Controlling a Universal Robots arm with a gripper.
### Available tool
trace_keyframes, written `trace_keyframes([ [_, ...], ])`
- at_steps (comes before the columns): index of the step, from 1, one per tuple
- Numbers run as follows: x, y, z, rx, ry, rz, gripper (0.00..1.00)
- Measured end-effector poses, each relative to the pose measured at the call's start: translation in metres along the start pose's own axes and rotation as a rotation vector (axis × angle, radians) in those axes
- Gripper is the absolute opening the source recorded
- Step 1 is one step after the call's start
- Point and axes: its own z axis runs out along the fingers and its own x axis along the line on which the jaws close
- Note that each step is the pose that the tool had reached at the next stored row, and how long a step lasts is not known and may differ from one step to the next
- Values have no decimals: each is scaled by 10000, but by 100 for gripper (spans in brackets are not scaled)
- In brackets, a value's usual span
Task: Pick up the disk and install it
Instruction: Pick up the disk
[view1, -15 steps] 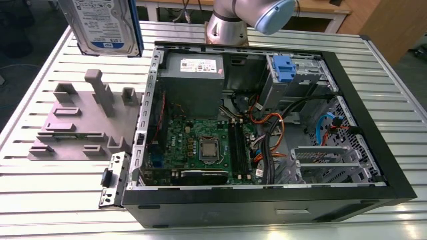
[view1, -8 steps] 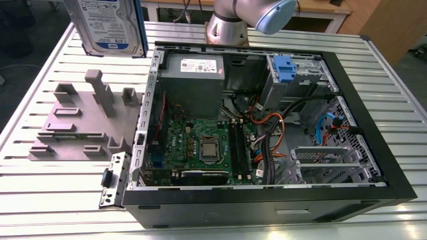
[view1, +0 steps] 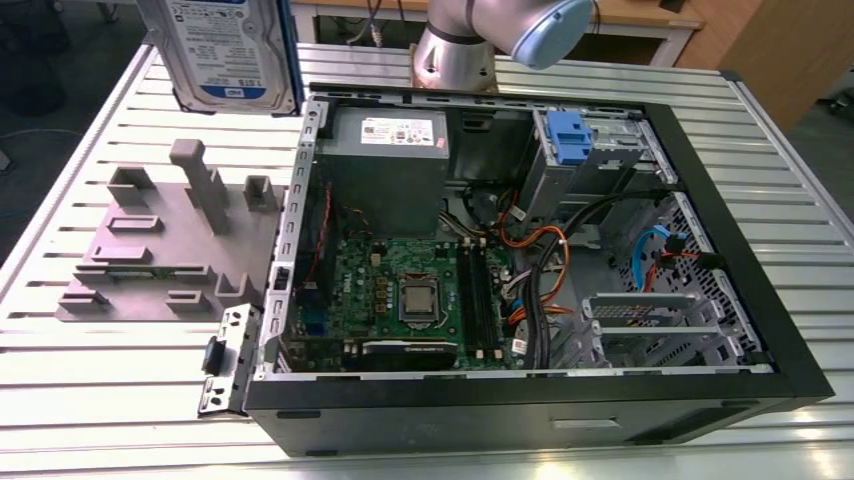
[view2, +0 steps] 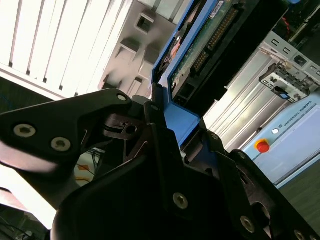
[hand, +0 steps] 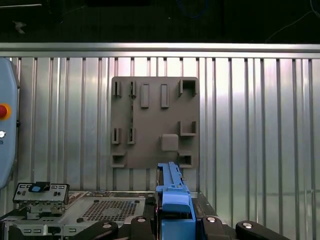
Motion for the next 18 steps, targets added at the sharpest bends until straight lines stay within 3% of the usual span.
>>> trace_keyframes([
  [11, -2, -246, -7, 0, 0, 0, 36],
  [18, -4, -361, -10, 0, 0, -1, 36],
])
